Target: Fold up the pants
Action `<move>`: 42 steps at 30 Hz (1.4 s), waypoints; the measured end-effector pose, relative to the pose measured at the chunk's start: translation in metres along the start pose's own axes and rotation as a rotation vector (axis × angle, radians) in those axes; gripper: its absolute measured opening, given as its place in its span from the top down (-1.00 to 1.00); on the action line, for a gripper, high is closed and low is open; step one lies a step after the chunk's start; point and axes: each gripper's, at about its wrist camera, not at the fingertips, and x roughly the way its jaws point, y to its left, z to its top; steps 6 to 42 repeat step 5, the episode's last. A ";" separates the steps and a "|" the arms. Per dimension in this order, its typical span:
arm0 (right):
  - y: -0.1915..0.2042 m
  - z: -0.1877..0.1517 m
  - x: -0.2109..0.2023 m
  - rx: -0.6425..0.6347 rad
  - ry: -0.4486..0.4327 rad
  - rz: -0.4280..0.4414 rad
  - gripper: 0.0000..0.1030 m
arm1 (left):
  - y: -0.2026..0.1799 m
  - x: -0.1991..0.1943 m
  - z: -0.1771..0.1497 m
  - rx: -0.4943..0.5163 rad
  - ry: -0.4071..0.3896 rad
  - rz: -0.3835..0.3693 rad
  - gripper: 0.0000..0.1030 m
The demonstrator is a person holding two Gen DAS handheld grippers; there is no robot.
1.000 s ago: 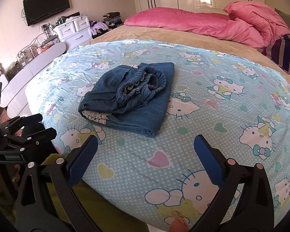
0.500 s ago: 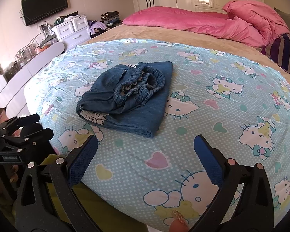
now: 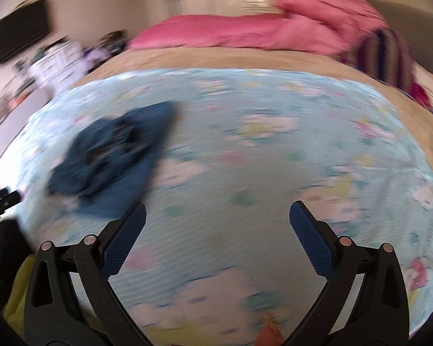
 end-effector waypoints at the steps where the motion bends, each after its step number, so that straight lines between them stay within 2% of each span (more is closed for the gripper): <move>1: -0.020 0.005 0.005 0.027 -0.003 -0.045 -0.83 | 0.011 0.011 0.010 -0.015 0.015 0.029 -0.91; 5: -0.111 0.025 0.030 0.143 0.017 -0.247 -0.83 | 0.071 0.065 0.054 -0.113 0.080 0.189 -0.91; 42: -0.111 0.025 0.030 0.143 0.017 -0.247 -0.83 | 0.071 0.065 0.054 -0.113 0.080 0.189 -0.91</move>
